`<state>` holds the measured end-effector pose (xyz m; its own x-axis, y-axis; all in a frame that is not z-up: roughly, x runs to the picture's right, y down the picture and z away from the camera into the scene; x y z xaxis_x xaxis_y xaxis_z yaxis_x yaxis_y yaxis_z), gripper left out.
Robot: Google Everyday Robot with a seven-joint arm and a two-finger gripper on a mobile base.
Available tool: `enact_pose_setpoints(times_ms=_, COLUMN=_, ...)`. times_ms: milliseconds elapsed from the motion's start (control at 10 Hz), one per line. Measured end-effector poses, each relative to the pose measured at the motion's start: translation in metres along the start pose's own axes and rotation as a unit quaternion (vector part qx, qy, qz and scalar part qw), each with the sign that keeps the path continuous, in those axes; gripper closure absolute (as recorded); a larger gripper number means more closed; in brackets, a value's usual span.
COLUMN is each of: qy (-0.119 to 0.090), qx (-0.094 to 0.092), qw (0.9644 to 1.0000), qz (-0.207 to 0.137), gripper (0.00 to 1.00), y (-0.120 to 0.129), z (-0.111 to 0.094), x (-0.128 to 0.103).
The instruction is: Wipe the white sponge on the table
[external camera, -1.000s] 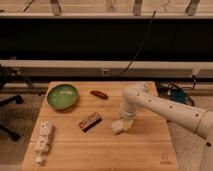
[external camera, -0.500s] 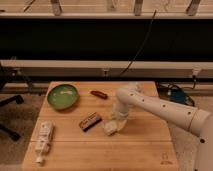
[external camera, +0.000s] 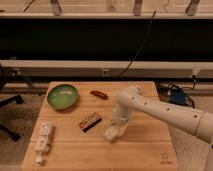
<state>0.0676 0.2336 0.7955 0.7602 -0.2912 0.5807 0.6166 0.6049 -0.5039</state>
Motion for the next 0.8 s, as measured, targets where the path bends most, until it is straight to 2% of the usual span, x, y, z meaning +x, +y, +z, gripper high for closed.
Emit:
enact_pose_setpoints(times_ms=400, qy=0.016, qx=-0.020, qw=0.9996, qz=0.010, gripper=1.00, y=0.038, z=-0.005, x=0.023)
enact_pose_setpoints(times_ms=800, qy=0.032, qx=-0.030, qw=0.9977, qz=0.052, gripper=1.00, y=0.053, z=0.002, x=0.060)
